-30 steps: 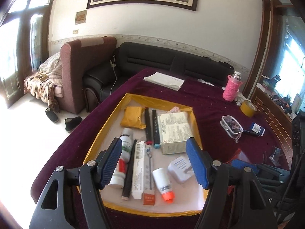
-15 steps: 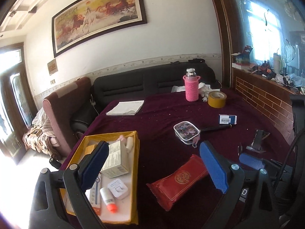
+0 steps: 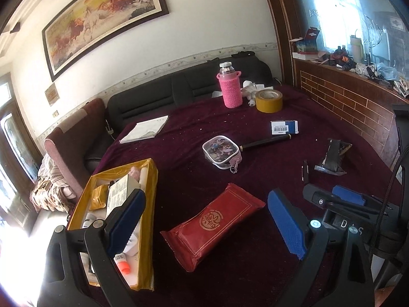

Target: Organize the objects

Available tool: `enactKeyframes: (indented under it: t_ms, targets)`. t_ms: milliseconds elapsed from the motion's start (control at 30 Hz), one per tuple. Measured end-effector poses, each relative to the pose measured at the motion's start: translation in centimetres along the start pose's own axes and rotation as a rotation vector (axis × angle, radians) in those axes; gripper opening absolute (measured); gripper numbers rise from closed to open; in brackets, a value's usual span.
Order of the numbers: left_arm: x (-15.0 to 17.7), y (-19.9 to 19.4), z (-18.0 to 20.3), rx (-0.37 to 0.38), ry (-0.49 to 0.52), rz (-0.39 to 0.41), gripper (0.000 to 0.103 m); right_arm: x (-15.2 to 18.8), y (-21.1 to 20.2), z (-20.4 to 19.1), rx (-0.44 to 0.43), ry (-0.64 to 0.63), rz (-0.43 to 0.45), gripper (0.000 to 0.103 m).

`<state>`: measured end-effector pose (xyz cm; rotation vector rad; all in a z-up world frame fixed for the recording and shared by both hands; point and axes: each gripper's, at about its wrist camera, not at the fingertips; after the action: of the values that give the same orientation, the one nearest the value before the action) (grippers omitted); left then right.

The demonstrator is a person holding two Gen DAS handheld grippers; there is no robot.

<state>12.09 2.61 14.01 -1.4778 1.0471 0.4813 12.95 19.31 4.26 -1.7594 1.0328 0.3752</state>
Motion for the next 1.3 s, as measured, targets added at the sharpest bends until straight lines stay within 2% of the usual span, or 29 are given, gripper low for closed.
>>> enactKeyframes:
  t_ms: [167,333,400,533,633,700,800,900,967,1000,1067,1167,1267,1300]
  targets:
    - [0.3,1.1,0.7,0.007,0.012,-0.033,0.094,0.0,0.2,2.0,0.019,0.034,-0.005,0.065]
    - [0.8,3.4,0.4,0.065,0.01,-0.098,0.094,-0.8,0.3,3.6,0.047,0.052,-0.002,0.065]
    - [1.5,4.9,-0.7,0.08,0.003,-0.133,0.094,-1.8,0.3,4.4,0.081,0.055,0.014,0.066]
    - [3.0,6.9,-4.0,0.087,-0.038,-0.165,0.094,-3.9,1.1,6.0,0.203,0.012,0.068,0.066]
    - [3.6,8.1,-5.5,0.155,-0.061,-0.201,0.094,-4.2,2.0,7.9,0.2,0.054,0.067,0.066]
    - [3.6,8.7,-5.1,0.207,-0.029,-0.198,0.094,-3.6,2.5,9.0,0.187,0.102,0.065,0.066]
    - [3.4,10.3,-2.8,0.252,0.095,-0.2,0.094,-3.4,3.2,10.0,0.169,0.148,0.015,0.066]
    - [3.8,13.5,-0.5,0.263,0.211,-0.269,0.093,-3.2,2.7,10.8,0.171,0.176,0.025,0.066]
    - [4.2,15.9,0.4,0.283,0.223,-0.354,0.097,-3.2,2.9,11.0,0.169,0.187,0.014,0.066]
    - [4.0,16.2,0.0,0.31,0.174,-0.347,0.096,-3.1,3.1,11.1,0.17,0.189,0.005,0.066]
    - [3.9,17.3,-0.3,0.364,0.099,-0.414,0.095,-3.1,3.3,11.1,0.17,0.187,-0.01,0.066]
    - [3.9,16.6,0.1,0.39,0.092,-0.417,0.086,-3.1,3.5,10.8,0.173,0.177,-0.02,0.066]
    - [3.1,15.5,-0.3,0.549,0.012,-0.478,0.085,-3.1,3.8,10.9,0.17,0.175,-0.036,0.066]
    - [2.4,15.1,-0.8,0.589,-0.031,-0.467,0.086,-3.1,3.8,10.8,0.171,0.174,-0.035,0.066]
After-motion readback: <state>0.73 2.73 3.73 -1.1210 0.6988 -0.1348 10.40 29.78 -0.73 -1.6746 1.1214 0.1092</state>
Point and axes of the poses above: each gripper's, at about its wrist camera, not at the fingertips, and y roughly the way its jaws point, z to its right, x to its underside, and after that the axes turned 2 degrees about -y, right-handed
